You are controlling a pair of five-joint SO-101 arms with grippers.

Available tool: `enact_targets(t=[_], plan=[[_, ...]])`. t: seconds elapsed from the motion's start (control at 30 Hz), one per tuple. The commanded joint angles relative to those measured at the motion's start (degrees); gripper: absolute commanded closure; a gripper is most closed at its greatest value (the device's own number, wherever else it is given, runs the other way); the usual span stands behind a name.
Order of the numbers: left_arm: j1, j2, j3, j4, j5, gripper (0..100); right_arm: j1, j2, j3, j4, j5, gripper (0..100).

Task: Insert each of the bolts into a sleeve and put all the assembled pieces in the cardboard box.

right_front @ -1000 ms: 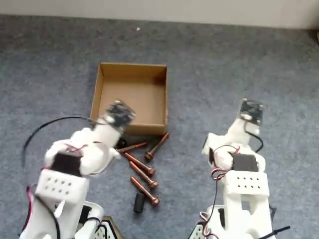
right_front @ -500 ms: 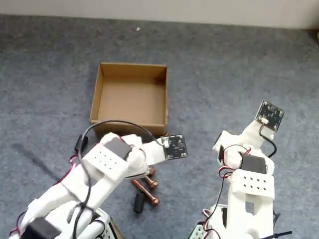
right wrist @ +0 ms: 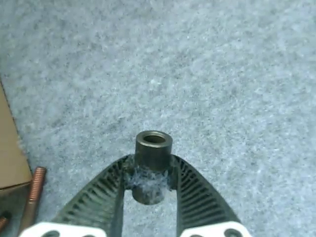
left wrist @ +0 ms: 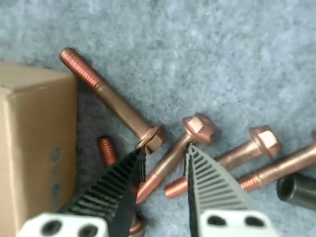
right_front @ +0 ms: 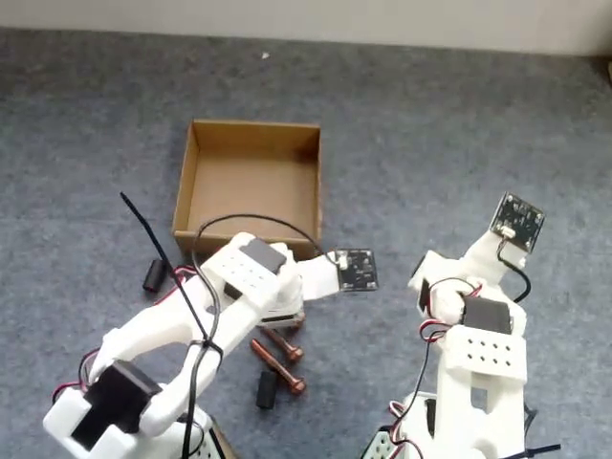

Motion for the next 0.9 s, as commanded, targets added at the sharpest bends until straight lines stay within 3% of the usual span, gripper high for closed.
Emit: enact_targets(t=[0.0,0.23,0.43,0.73,0.87], plan=[[3.6,3.0,-1.1,-0.5,-0.4,85,0.7,-1.7,-0.3,-1.0,-0.3,99.4],[3.7,3.0,-1.1,1.5,-0.4,85,0.7,-1.9,-0.3,-0.9,-0.3,99.4],[8.0,3.0,-1.1,6.4,-0.4,85,0.7,-1.9,-0.3,-0.9,-0.3,99.4],[8.4,3.4,-1.2,6.2,0.0,85,0.7,-1.9,-0.3,-0.9,-0.3,99.4],[7.8,3.5,-1.1,3.5,2.9,96,0.7,-1.9,-0.3,-0.8,-0.3,99.4]])
